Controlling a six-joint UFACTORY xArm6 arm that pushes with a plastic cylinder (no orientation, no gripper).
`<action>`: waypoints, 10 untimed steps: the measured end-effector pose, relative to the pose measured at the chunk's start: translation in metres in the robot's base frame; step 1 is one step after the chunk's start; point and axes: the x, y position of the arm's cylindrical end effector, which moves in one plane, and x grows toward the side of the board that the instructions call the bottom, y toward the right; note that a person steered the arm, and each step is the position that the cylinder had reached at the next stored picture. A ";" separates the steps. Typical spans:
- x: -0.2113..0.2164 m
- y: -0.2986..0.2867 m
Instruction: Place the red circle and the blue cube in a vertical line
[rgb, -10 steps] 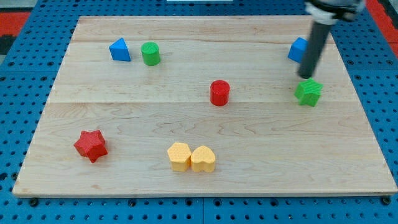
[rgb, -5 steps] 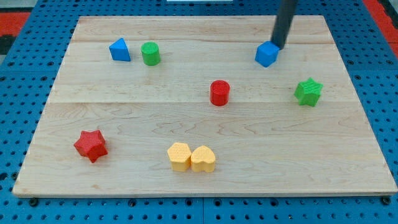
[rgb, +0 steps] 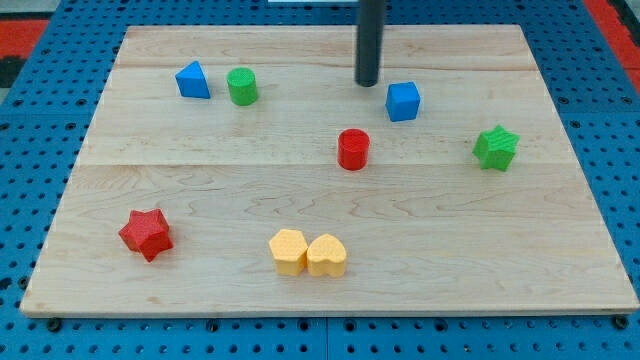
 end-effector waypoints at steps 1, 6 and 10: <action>0.033 0.041; 0.163 -0.054; 0.215 -0.093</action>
